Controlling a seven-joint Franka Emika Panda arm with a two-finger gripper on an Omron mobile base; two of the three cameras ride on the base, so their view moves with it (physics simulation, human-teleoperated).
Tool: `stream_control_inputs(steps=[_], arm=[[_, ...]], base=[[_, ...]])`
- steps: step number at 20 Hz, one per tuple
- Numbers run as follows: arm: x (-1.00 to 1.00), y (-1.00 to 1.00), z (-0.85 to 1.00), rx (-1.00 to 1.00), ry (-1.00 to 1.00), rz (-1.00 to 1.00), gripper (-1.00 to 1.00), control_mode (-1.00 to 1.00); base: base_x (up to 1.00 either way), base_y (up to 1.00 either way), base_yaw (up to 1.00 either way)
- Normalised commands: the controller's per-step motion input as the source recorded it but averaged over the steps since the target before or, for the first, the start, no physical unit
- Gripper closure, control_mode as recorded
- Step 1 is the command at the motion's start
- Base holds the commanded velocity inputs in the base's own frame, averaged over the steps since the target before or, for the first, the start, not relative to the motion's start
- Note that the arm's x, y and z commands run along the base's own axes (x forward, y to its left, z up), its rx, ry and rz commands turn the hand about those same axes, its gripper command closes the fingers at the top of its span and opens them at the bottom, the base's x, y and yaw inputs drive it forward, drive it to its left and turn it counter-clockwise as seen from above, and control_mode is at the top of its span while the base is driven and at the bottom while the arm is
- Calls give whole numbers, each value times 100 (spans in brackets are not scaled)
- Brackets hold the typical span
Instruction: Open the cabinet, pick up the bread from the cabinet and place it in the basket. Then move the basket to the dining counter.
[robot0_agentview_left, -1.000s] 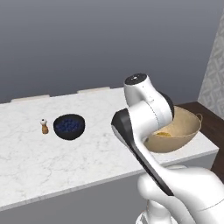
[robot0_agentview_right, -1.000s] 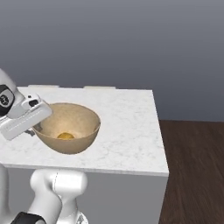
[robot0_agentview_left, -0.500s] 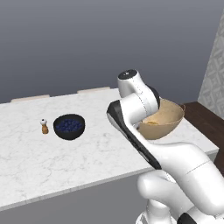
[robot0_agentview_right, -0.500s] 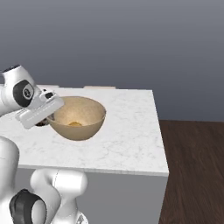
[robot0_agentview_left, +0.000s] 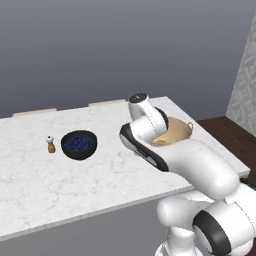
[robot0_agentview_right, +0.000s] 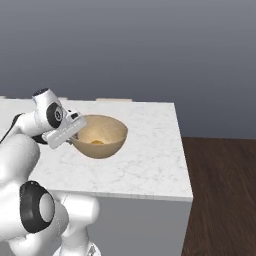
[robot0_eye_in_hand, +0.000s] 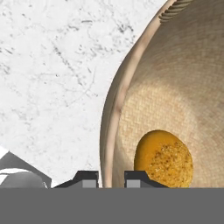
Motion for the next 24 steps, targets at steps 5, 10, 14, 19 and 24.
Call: stream_control_inputs(steps=[5,10,14,19,24], arm=[[44,0,-72,-2,0,0,100,-100],[21,0,-62,-5,0,0,100,-100],[33,-2,-42,-2,-1,0,100,-100],[25,-15,-24,0,0,0,100,-100],[4,-1,-7,0,1,0,100,-100]], base=[[0,0,0],[0,0,0],[0,0,0],[0,0,0],[0,0,0]])
